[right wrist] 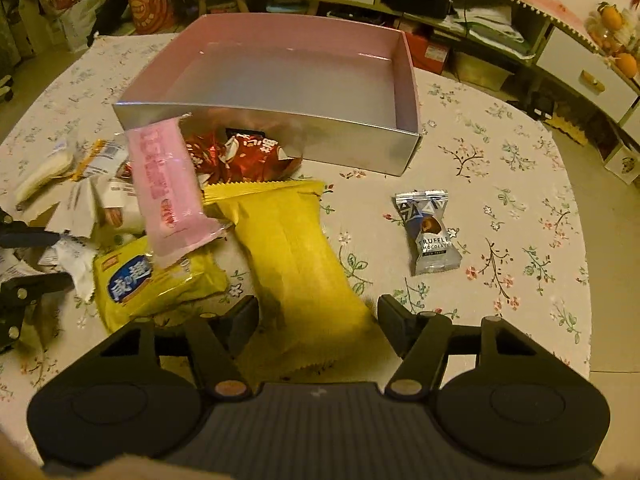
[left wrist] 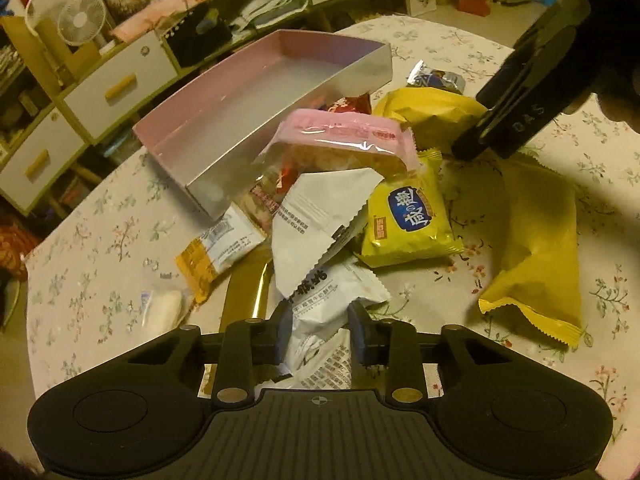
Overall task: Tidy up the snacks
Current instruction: 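Grasp the white black-text packet with the left tool while the right tool grasps a yellow pillow pack, then carry both packets into the pink box and open both tools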
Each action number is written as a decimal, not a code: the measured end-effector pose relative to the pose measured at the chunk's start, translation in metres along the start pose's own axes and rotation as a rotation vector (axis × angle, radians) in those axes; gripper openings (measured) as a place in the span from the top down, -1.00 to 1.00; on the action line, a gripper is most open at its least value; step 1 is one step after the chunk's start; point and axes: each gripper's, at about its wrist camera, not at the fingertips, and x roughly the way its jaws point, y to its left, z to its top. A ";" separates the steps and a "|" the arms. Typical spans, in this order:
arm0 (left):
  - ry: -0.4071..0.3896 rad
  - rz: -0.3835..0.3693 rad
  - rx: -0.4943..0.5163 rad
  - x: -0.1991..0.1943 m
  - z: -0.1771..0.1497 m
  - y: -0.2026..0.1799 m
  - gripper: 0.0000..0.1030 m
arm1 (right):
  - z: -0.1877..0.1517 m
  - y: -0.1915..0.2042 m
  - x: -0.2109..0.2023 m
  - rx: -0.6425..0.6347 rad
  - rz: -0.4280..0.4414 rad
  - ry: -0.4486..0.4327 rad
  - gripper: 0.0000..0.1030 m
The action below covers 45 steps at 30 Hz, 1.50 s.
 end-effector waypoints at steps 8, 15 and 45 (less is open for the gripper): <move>-0.021 -0.042 0.052 0.011 -0.001 -0.002 -0.24 | 0.002 0.004 0.008 0.006 -0.007 0.003 -0.18; -0.035 -0.095 -0.043 0.019 0.003 0.013 -0.32 | 0.000 0.005 0.008 0.009 0.007 -0.028 -0.04; -0.014 -0.062 -0.094 0.021 0.010 0.011 -0.30 | -0.014 0.000 -0.008 -0.019 0.016 -0.014 0.23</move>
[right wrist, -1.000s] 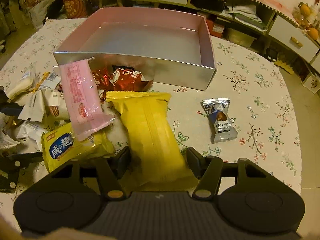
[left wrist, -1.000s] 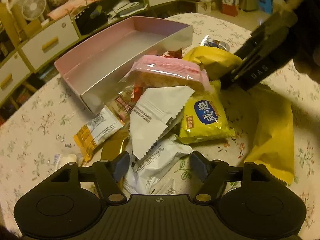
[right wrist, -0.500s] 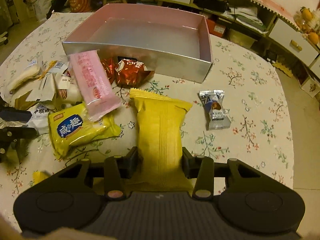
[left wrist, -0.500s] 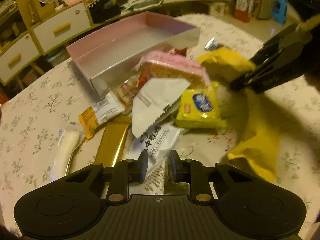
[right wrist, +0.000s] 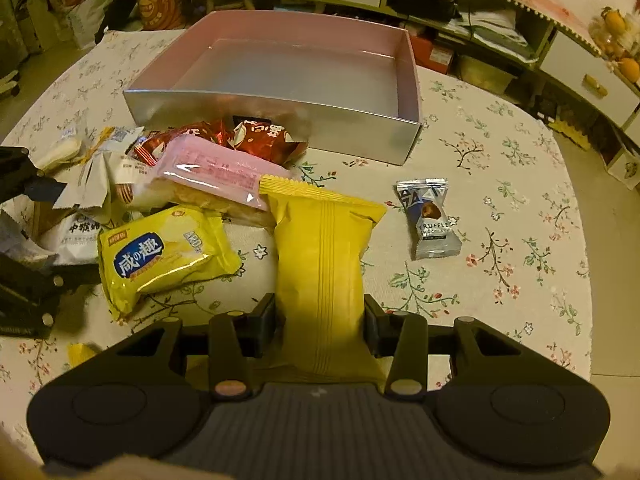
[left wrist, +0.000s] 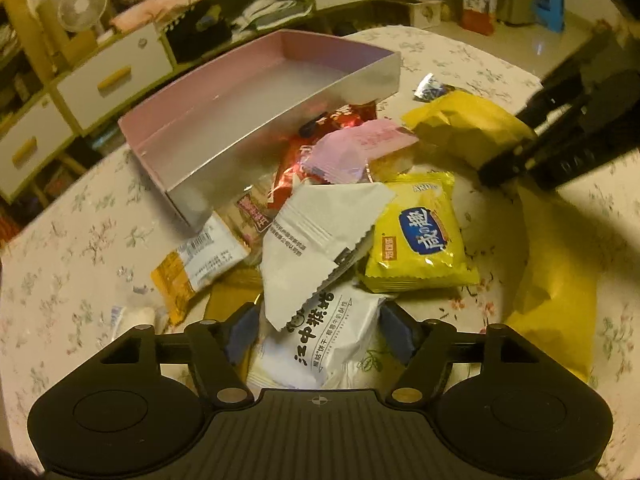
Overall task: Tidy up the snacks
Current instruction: 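Carry both packets into the pink box and open both tools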
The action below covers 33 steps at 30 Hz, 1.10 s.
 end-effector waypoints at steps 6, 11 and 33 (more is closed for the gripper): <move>0.069 -0.022 -0.151 -0.005 -0.003 0.009 0.15 | 0.000 -0.007 -0.008 0.026 0.003 -0.018 0.23; 0.080 -0.005 -0.202 -0.015 -0.008 0.008 0.21 | 0.003 -0.005 -0.018 0.041 0.021 -0.040 0.24; -0.084 -0.005 -0.290 -0.090 0.008 0.014 0.21 | 0.026 0.000 -0.054 0.076 0.072 -0.155 0.24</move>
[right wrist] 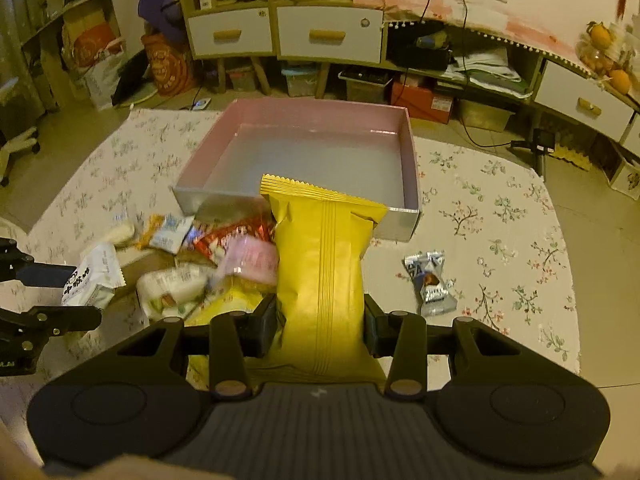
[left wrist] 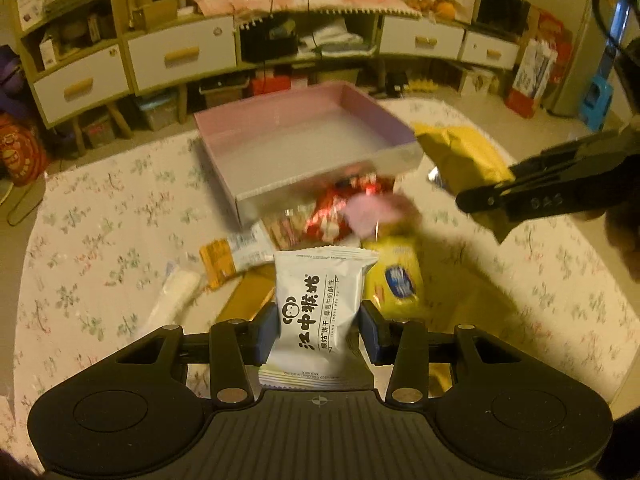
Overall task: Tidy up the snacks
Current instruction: 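Carry both packets into the pink box and open both tools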
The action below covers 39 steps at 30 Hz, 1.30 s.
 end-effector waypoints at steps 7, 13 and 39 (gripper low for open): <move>-0.036 0.051 -0.024 0.018 0.041 0.010 0.21 | 0.029 -0.006 0.022 0.041 0.039 -0.005 0.24; -0.044 0.115 -0.026 0.062 0.084 0.020 0.21 | 0.063 -0.017 0.051 0.053 0.026 -0.009 0.24; -0.036 0.196 0.025 0.192 0.153 0.049 0.13 | 0.106 -0.034 0.138 0.024 0.009 0.033 0.20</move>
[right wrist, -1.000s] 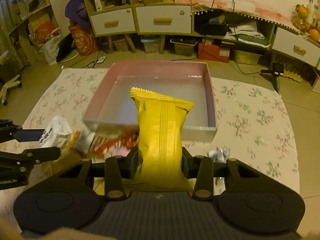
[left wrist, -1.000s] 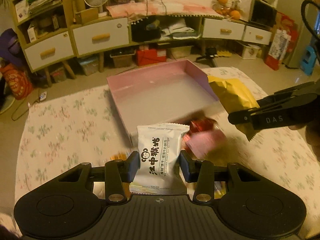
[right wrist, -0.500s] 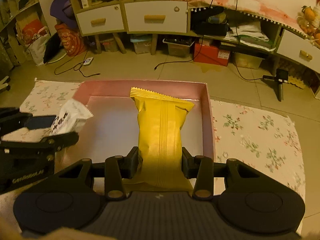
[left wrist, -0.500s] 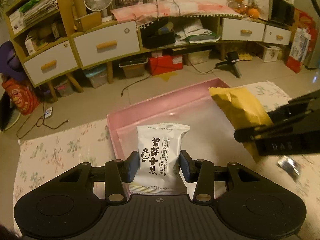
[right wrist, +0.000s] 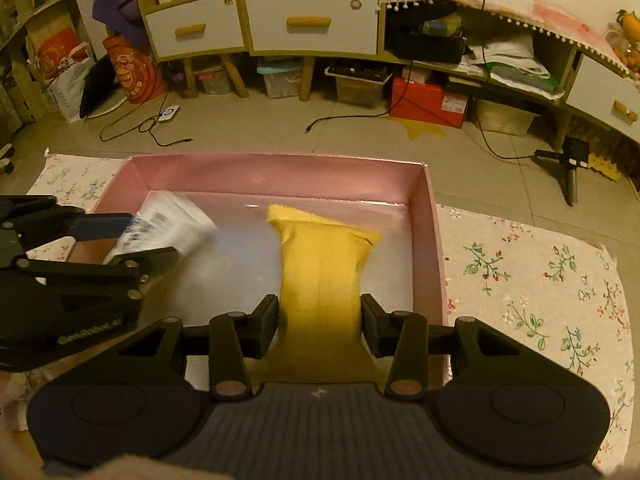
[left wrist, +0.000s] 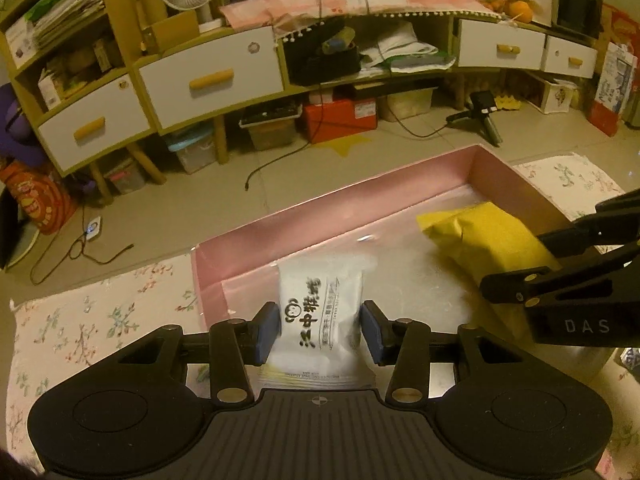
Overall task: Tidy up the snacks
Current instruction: 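Carry both packets into the pink box and open both tools, then grasp the white pecan packet with the left tool while the right tool grasps another yellow pillow pack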
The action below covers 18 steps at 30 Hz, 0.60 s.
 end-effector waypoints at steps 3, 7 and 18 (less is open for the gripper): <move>0.009 0.002 -0.006 -0.002 0.000 0.000 0.03 | 0.001 0.000 -0.008 -0.003 0.003 -0.013 -0.05; 0.003 -0.002 -0.002 -0.012 0.000 -0.001 -0.13 | 0.001 0.000 -0.017 -0.009 0.001 -0.016 -0.13; 0.006 -0.030 -0.006 -0.061 -0.010 -0.006 -0.34 | -0.009 0.000 -0.058 0.018 -0.018 -0.037 -0.32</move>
